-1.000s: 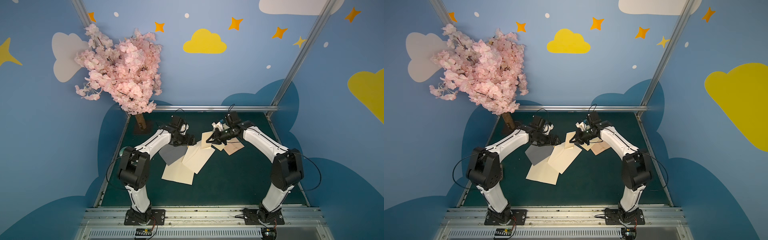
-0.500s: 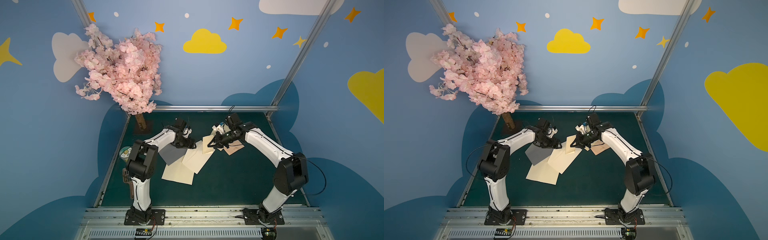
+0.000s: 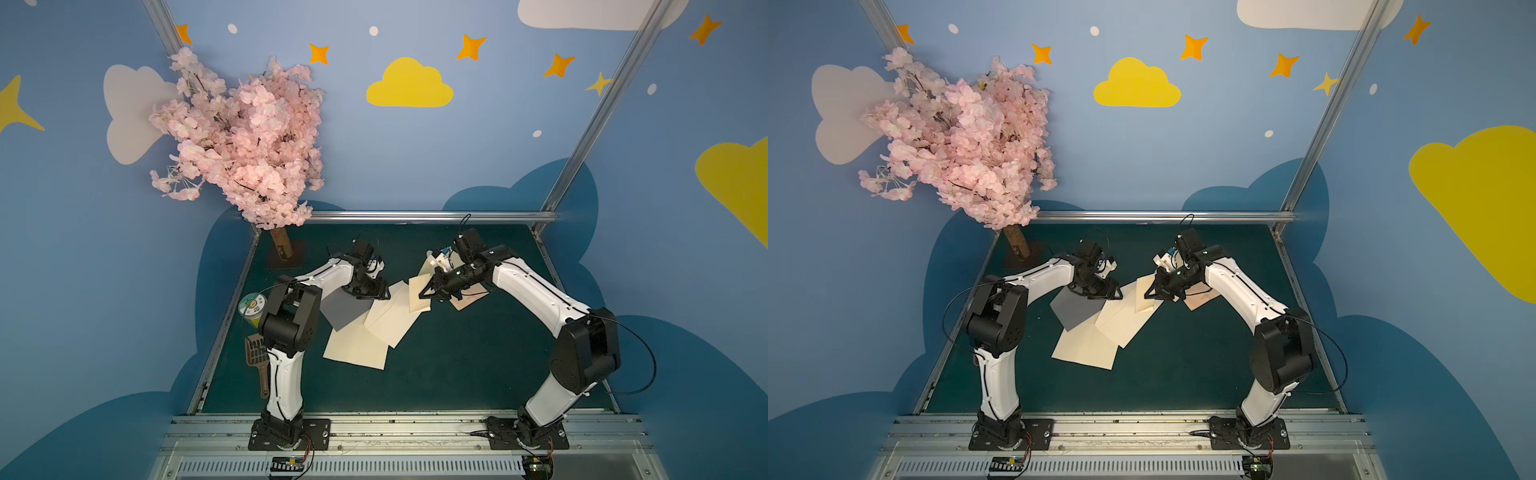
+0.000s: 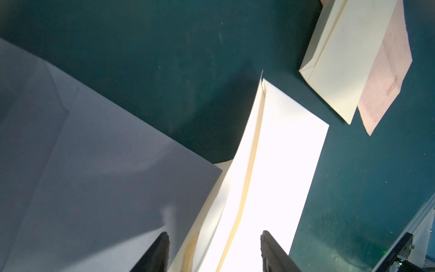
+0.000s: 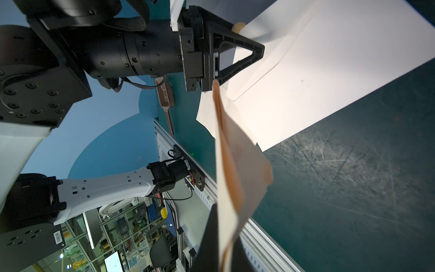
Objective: Fold the letter paper in half and place it into the envelope
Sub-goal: Pick up the envelope from the center of the board.
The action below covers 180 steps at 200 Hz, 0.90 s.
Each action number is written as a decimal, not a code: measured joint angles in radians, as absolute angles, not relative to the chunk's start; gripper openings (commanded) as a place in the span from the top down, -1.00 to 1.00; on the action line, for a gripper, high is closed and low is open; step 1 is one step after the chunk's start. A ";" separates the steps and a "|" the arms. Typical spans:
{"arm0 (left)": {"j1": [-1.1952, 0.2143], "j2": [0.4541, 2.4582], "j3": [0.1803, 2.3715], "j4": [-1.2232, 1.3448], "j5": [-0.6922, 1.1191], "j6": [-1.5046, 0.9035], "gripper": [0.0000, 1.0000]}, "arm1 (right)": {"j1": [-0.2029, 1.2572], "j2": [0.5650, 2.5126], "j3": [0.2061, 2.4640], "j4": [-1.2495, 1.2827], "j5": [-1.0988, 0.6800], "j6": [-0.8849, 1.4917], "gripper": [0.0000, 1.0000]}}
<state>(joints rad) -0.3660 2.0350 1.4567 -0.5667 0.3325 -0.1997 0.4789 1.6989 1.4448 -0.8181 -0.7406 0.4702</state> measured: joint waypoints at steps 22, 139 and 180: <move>-0.363 2.039 1.459 -0.563 0.341 -0.207 0.13 | 0.475 1.691 1.435 -0.821 -0.739 0.469 1.00; -0.366 2.048 1.502 -0.582 0.390 -0.245 0.95 | 0.476 1.690 1.451 -0.892 -0.656 0.466 1.00; -0.414 1.947 1.501 -0.600 0.373 -0.319 0.95 | 0.482 1.737 1.474 -0.960 -0.582 0.492 1.00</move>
